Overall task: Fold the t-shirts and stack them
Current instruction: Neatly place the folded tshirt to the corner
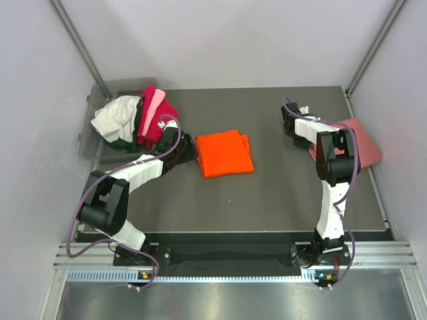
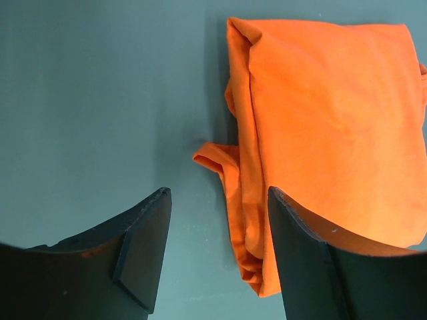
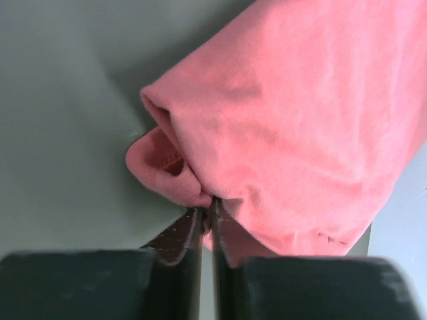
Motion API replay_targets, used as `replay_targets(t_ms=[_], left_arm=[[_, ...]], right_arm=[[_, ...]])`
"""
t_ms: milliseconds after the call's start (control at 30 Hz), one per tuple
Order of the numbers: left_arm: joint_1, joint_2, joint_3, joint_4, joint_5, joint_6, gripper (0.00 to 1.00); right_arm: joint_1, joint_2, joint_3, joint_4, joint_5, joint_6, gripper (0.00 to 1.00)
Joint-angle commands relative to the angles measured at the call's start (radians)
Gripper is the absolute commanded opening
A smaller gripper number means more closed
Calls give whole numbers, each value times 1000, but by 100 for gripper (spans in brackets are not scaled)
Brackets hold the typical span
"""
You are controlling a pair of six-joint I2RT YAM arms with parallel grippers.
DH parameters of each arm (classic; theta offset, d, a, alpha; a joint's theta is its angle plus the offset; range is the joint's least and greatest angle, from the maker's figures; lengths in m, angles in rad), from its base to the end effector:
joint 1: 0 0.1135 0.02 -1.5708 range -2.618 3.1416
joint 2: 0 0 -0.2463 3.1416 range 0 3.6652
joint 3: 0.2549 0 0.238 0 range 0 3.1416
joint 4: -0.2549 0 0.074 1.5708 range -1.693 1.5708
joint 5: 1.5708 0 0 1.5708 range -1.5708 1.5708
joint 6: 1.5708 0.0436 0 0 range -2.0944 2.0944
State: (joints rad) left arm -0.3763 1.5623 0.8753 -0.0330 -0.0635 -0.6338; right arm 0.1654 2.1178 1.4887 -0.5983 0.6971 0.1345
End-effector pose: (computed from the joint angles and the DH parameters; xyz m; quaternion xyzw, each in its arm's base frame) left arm 0.3008 -0.1159 0.1826 -0.1299 0.9012 -0.1743 0.3750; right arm 0.4049 0.0392 0.1357 0.0440 0.9268 -0.3088 0.2091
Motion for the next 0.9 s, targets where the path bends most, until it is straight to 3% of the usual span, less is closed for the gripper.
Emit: replay_targets(t_ms=[0,267,733,833,867], left_arm=[[-4,-15,24,48,-25,2,64],[-6,-11,30,42,-36,6,64],[-4,-7,33,38,-50,16,64],[-4,-4,39,38,-47,16,64],[-4,-2,40,38,-45,17,64]], right_arm=[[-18,10,25,-14,-49,11,1],[55,-53,53,-34,-146,30,0],[158,14,255,-109,-242,66,1],[161,10,266,-110,-272,70,15],[163,10,271,-110,-280,73,32]])
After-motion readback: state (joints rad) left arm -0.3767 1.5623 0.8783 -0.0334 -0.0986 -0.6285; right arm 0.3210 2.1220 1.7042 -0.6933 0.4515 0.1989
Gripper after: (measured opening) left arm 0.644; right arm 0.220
